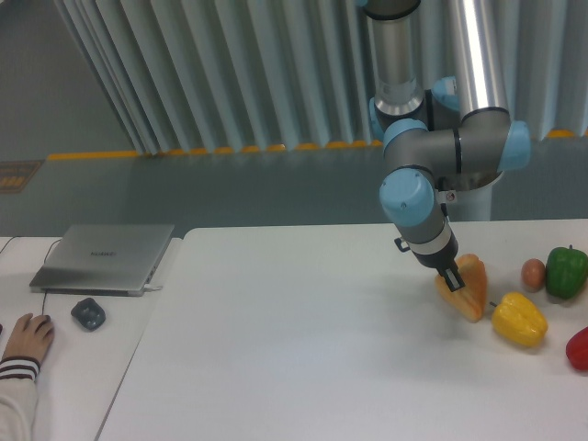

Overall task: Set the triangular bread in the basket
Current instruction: 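Lift the bread and carry it past the green pepper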

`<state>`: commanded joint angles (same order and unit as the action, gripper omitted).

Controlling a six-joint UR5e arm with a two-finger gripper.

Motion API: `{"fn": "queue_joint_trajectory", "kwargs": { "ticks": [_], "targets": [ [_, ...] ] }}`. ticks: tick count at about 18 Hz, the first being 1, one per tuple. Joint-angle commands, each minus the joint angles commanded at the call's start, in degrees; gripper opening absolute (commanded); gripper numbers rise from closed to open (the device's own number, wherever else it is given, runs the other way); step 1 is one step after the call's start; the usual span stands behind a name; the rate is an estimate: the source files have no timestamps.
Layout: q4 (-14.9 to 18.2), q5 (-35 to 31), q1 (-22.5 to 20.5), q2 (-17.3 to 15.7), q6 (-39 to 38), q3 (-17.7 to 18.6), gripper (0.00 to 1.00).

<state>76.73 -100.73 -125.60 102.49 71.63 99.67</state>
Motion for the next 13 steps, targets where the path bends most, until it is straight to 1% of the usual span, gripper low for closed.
{"fn": "queue_joint_trajectory", "kwargs": {
  "ticks": [2,7,10,12,13],
  "targets": [
    [0.4,1.1,0.1,-1.2,0.1,-0.8,0.10],
    [0.6,1.7,-0.9,-2.8,0.5,-1.6,0.10],
    [1.2,1.9,-3.9,-4.2,0.7,-2.9,0.10],
    [2.0,1.9,-5.9,-4.6,1.4,-4.8,0.10],
    [2.4,1.9,-6.8,-4.7,3.4,-6.1,0.10]
  ]
}}
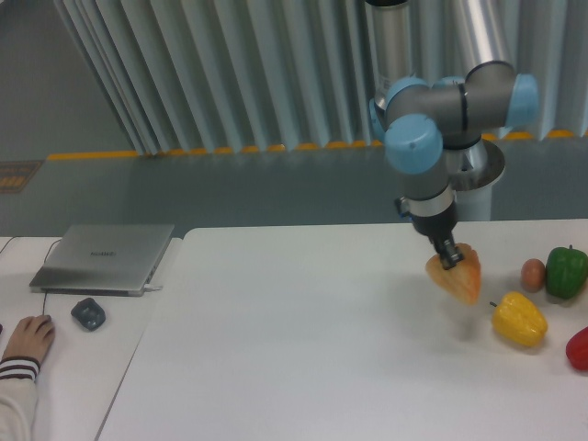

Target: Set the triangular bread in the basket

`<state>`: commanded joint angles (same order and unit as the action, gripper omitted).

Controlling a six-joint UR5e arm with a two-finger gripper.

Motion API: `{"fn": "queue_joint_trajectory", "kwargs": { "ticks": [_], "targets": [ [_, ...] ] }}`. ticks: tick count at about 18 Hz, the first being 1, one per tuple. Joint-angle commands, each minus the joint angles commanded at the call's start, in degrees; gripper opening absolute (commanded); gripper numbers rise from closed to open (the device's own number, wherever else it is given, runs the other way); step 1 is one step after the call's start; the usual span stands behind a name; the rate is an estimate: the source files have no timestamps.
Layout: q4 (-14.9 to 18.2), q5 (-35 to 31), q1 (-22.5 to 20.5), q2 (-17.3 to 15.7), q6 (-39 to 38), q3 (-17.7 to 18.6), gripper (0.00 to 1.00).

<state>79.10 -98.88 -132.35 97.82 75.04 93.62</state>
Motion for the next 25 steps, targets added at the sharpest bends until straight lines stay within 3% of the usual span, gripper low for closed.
{"fn": "queue_joint_trajectory", "kwargs": {
  "ticks": [3,11,19,22,24,25],
  "targets": [
    [1.1,2.3,-4.6,-0.6,6.0,-2.0,0.10],
    [0.7,4.1,-19.5,-1.1,25.7,-2.1,0.10],
    [0.0,6.1,-31.8,3.5,43.6,-4.8,0.10],
    [-3.8,6.8,-33.8,5.8,46.4,-4.8,0.10],
    [-3.9,8.6,-34.6,6.3,46.4,-4.6,0.20],
    [-3.9,8.7,-34.9,6.3,46.5,-4.5,0.33]
  ]
}}
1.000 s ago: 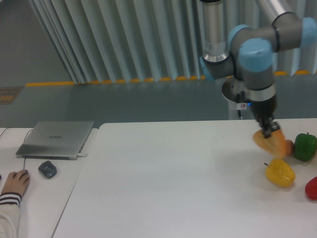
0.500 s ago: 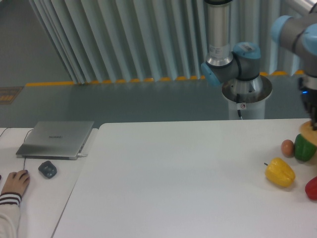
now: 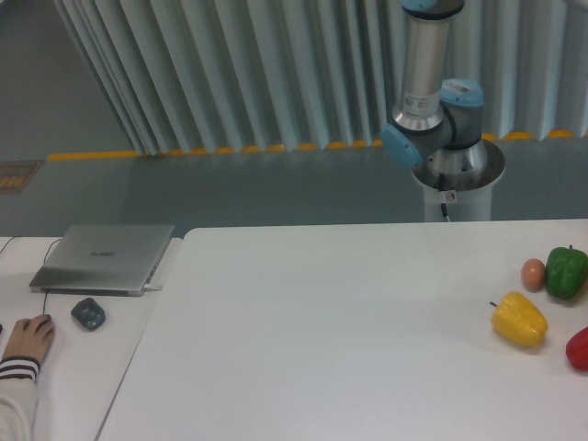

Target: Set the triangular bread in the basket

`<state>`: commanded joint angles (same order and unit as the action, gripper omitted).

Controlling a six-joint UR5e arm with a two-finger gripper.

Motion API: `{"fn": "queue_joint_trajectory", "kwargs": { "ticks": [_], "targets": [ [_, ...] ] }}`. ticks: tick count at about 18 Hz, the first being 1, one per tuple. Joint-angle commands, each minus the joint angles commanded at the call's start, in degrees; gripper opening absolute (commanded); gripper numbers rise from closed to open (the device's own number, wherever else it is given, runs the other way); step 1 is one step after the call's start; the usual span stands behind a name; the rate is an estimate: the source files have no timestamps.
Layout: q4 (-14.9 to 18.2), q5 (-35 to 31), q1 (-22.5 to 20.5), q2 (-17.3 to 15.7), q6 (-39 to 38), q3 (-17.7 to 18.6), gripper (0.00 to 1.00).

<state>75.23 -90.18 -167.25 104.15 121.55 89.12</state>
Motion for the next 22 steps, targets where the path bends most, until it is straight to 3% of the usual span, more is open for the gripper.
{"fn": "queue_joint_trajectory", "kwargs": {
  "ticks": [2,4,7,9,12,15,17,22],
  "targets": [
    [0.0,0.3,-0.4,0.0,0.0,0.6,0.56],
    [-0.1,1.6,-0.5,0.0,0.2,0.6,0.99],
    [-0.2,3.2,-0.4,-0.1,0.6,0.6,1.00],
    [0.0,9.3,-0.4,-0.2,-0.2,0.6,1.00],
    [1.7,10.2,0.7,-0.7,0.6,0.2,1.00],
    [2.5,5.9,2.2,-1.1,0.6,-0.8,1.00],
    [2.8,-0.8,7.8,-1.0,-0.2,-3.0,1.00],
    [4.0,-1.8,12.2,-0.8,-1.8,-4.8,1.00]
  ]
}}
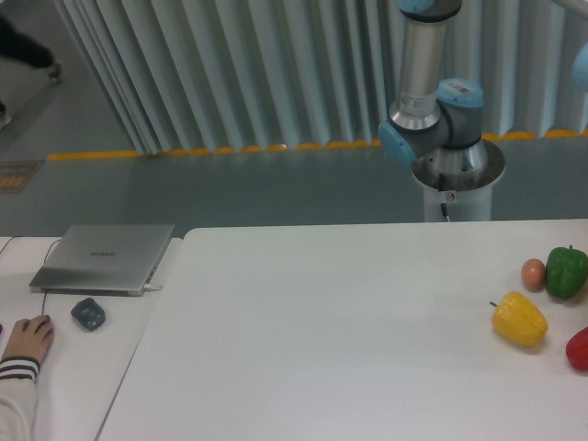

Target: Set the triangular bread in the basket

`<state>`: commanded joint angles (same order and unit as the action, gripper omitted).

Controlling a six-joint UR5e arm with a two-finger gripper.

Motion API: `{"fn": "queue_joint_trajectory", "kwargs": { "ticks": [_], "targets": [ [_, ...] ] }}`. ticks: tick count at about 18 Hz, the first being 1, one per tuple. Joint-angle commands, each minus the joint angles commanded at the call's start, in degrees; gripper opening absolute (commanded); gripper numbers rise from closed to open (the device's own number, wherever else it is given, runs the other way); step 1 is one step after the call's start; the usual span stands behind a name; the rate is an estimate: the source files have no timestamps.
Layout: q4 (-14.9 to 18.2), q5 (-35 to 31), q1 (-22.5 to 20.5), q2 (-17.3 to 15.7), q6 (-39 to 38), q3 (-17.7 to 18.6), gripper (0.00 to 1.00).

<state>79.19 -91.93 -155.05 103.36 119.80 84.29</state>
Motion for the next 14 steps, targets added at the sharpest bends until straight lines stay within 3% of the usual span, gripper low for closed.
{"fn": "queue_joint_trajectory", "kwargs": {
  "ticks": [4,14],
  "targets": [
    [0.5,0.2,4.5,2.0,-6.7,-2.5,1.00],
    [0.7,0.6,6.2,3.8,-7.7,-2.1,1.00]
  ]
}}
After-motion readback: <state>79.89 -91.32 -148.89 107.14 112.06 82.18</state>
